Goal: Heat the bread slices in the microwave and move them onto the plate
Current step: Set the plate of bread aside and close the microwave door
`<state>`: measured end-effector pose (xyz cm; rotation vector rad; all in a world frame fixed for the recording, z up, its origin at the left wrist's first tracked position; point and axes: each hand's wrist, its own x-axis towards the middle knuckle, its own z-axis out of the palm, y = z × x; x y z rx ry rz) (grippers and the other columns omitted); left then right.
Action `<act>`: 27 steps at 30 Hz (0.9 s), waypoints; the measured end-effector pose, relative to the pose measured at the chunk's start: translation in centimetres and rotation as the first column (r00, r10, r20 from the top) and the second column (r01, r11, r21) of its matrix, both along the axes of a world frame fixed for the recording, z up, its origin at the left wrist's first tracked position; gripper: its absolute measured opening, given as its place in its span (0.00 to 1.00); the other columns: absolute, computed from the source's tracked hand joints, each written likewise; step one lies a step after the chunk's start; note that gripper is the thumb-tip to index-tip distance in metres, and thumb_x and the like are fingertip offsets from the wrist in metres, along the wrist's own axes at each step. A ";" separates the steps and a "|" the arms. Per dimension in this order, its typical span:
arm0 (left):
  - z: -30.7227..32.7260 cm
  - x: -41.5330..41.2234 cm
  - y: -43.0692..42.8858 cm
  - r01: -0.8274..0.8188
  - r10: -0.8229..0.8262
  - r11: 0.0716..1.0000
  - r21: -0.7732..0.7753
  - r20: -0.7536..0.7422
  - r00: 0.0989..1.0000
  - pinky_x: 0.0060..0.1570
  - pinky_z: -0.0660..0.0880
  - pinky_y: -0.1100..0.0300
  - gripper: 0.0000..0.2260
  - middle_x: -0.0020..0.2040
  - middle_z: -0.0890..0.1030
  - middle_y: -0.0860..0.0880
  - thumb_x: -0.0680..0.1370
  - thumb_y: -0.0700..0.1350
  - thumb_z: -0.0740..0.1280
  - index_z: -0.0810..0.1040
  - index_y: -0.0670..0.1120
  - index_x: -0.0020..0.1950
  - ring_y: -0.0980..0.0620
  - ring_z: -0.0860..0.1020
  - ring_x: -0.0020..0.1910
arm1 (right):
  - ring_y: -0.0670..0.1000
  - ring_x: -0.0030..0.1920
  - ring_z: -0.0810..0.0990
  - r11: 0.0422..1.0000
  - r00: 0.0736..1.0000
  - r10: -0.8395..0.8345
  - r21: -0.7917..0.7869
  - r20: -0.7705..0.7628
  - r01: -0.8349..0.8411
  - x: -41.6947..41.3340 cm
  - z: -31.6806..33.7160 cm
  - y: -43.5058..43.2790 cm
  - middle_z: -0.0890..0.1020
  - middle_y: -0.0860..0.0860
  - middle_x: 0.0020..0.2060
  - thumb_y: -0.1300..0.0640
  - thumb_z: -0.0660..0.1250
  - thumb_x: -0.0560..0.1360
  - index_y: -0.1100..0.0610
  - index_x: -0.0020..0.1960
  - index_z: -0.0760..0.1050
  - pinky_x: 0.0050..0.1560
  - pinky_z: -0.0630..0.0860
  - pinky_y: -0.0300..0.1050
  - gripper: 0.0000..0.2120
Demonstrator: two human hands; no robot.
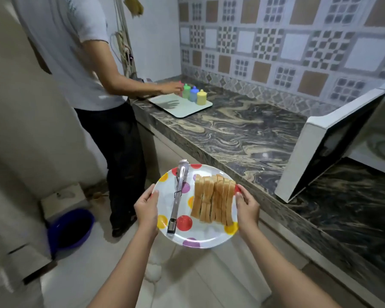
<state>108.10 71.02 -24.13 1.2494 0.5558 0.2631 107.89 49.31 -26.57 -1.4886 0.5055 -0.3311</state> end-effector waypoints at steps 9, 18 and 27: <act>0.3 11.0 -4.3 -0.010 0.010 1.000 -0.016 0.018 1.000 0.53 0.76 0.56 0.15 0.57 0.79 0.47 0.77 0.37 0.65 0.75 0.41 0.64 0.49 0.78 0.53 | 0.53 0.61 0.77 1.000 1.000 0.008 -0.029 0.030 -0.007 11.8 1.0 -4.5 0.79 0.54 0.59 0.63 0.61 0.78 0.59 0.64 0.75 0.65 0.72 0.51 0.15; -0.3 22.4 -8.8 0.110 -0.110 0.994 0.015 -0.013 0.994 0.39 0.78 0.65 0.12 0.54 0.82 0.47 0.75 0.38 0.67 0.79 0.43 0.59 0.53 0.81 0.45 | 0.52 0.58 0.77 0.986 0.985 -0.167 -0.025 -0.037 0.166 19.4 1.0 -8.2 0.80 0.53 0.58 0.60 0.60 0.79 0.58 0.63 0.75 0.62 0.73 0.48 0.14; -1.8 36.1 -13.8 0.439 -0.438 0.896 0.069 -0.030 0.898 0.48 0.76 0.64 0.14 0.57 0.81 0.44 0.77 0.36 0.63 0.77 0.40 0.62 0.51 0.79 0.50 | 0.49 0.52 0.75 0.886 0.882 -0.458 0.023 -0.113 0.464 26.2 0.3 -10.9 0.77 0.51 0.52 0.66 0.55 0.79 0.61 0.63 0.74 0.52 0.72 0.43 0.15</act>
